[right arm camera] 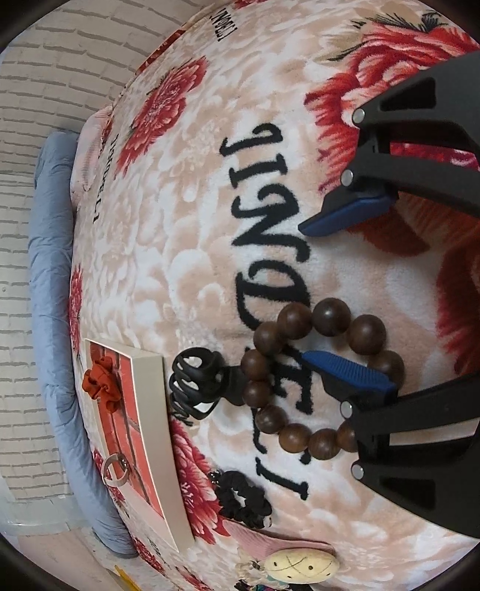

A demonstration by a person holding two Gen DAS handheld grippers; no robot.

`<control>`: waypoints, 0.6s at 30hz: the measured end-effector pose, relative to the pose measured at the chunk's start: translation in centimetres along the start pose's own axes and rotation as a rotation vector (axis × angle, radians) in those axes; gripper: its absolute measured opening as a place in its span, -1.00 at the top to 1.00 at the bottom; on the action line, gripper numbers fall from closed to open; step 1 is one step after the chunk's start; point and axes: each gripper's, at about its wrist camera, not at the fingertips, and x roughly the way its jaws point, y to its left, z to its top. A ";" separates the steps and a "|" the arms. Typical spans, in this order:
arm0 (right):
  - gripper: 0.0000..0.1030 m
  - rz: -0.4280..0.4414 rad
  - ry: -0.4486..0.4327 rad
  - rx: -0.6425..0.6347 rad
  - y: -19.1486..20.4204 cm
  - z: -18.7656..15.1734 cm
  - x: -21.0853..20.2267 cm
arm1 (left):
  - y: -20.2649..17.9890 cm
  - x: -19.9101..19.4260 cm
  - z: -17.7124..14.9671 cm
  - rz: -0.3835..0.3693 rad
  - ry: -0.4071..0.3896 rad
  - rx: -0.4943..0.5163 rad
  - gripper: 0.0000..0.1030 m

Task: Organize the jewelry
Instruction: 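Grasp the black knotted hair tie with the left tool while the right tool grasps the wooden bead bracelet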

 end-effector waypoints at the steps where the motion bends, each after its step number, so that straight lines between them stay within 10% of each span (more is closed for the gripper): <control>1: -0.23 -0.001 0.000 0.000 0.0 0.0 0.0 | 0.0 0.0 0.0 0.001 0.000 -0.002 -0.45; 18: -0.03 -0.012 -0.013 -0.023 0.4 0.0 -0.1 | 0.5 -0.5 -0.3 -0.003 -0.017 -0.016 -0.01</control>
